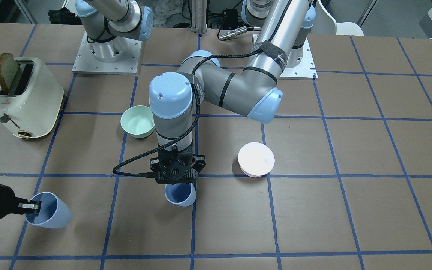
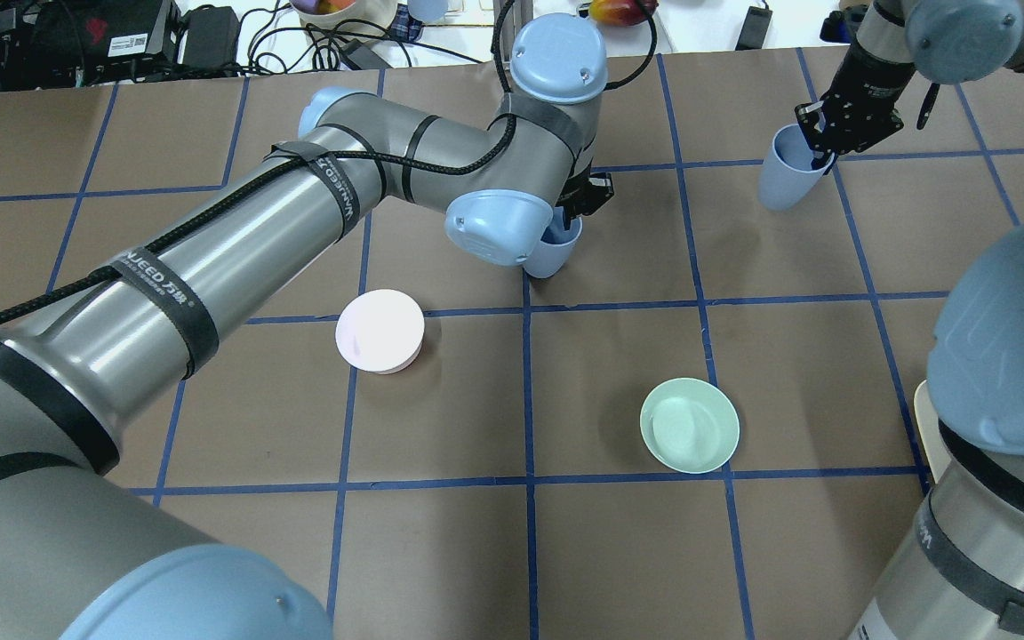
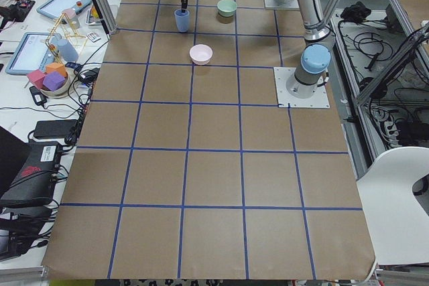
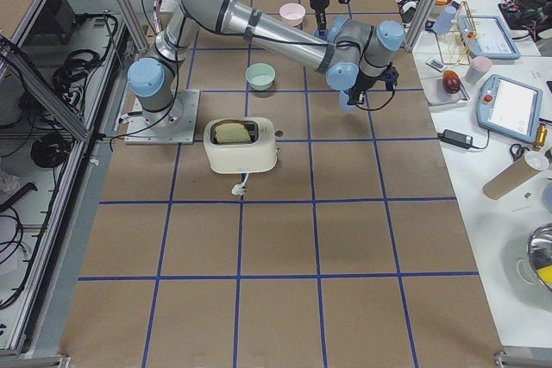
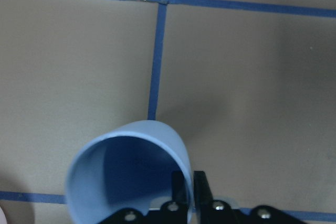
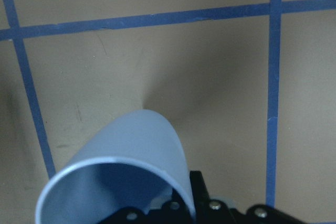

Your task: Stack blue cups with both arms

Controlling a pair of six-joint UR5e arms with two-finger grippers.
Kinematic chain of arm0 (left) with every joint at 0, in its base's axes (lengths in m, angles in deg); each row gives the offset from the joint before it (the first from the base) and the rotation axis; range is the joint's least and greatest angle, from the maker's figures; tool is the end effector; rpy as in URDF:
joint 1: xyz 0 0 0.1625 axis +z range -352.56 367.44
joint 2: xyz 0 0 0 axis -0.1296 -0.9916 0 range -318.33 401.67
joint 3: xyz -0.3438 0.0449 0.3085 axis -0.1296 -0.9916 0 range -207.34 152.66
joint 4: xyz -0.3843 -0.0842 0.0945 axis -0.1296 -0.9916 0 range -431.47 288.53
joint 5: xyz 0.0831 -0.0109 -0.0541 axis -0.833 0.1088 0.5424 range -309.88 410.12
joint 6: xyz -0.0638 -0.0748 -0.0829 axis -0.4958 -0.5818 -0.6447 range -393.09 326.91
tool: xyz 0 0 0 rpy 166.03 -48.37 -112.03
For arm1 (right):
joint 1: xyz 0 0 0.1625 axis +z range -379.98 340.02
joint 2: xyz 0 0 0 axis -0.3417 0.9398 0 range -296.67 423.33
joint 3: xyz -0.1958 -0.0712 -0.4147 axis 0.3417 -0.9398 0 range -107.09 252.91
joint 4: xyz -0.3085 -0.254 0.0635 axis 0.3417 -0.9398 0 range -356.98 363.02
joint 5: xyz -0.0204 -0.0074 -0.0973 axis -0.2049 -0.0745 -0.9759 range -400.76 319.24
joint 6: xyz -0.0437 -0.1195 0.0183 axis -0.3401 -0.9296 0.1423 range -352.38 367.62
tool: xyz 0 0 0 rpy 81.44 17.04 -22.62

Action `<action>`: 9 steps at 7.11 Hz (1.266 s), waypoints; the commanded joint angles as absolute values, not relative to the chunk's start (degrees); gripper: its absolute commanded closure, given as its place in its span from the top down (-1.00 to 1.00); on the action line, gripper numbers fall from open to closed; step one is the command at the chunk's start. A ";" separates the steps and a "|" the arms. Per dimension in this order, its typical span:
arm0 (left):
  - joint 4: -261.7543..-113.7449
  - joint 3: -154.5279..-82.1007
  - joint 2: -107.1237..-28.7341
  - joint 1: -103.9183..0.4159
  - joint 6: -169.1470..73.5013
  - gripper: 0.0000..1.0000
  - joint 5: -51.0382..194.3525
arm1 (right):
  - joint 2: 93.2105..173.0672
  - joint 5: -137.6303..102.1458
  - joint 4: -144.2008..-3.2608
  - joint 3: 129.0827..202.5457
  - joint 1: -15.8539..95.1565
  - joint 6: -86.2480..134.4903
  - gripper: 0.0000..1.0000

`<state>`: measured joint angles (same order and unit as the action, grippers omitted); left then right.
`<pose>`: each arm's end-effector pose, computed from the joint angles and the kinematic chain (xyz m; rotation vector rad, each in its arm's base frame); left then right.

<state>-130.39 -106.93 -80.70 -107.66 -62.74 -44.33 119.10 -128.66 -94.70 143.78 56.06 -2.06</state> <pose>-0.4179 -0.6010 0.3010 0.1336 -3.1220 0.2774 -0.0379 -0.7245 0.3064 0.1185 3.0717 0.1826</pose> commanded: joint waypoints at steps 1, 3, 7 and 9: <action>-133.14 -106.27 -77.19 -104.11 -62.62 1.00 -42.44 | 120.54 -126.21 -88.33 139.36 56.66 0.13 -1.00; -146.11 -105.92 -70.08 -100.68 -62.10 1.00 -40.67 | 124.22 -124.26 -84.89 139.26 61.64 6.36 -1.00; -169.94 -106.00 -55.84 -93.74 -53.22 1.00 -41.10 | 125.91 -124.17 -85.31 139.44 75.87 26.62 -1.00; -169.75 -113.08 -49.16 -90.13 -48.77 1.00 -40.93 | 125.47 -124.17 -85.66 139.62 81.50 30.80 -1.00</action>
<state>-169.94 -108.67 -53.24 -92.23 -51.57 -40.97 125.72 -124.16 -85.38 139.51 77.85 27.50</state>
